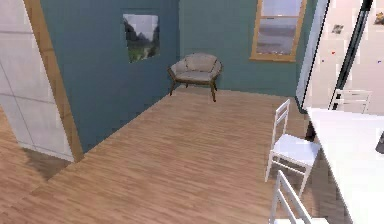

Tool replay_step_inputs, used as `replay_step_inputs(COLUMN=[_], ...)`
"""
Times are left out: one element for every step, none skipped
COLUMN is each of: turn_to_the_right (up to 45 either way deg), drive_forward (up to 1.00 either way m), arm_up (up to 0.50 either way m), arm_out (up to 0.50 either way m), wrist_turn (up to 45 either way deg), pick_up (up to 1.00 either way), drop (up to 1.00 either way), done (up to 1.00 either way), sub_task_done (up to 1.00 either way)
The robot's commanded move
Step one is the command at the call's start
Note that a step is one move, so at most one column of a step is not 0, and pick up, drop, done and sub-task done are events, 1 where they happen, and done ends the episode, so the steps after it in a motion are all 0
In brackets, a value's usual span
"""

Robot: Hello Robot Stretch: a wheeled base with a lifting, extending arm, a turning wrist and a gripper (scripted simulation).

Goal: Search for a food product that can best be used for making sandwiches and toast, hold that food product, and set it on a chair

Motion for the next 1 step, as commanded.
replay_step_inputs(turn_to_the_right=[0.0], drive_forward=[0.00], arm_up=[0.00], arm_out=[0.00], wrist_turn=[42.0], pick_up=[0.00], drop=[0.00], done=[0.00], sub_task_done=[0.00])
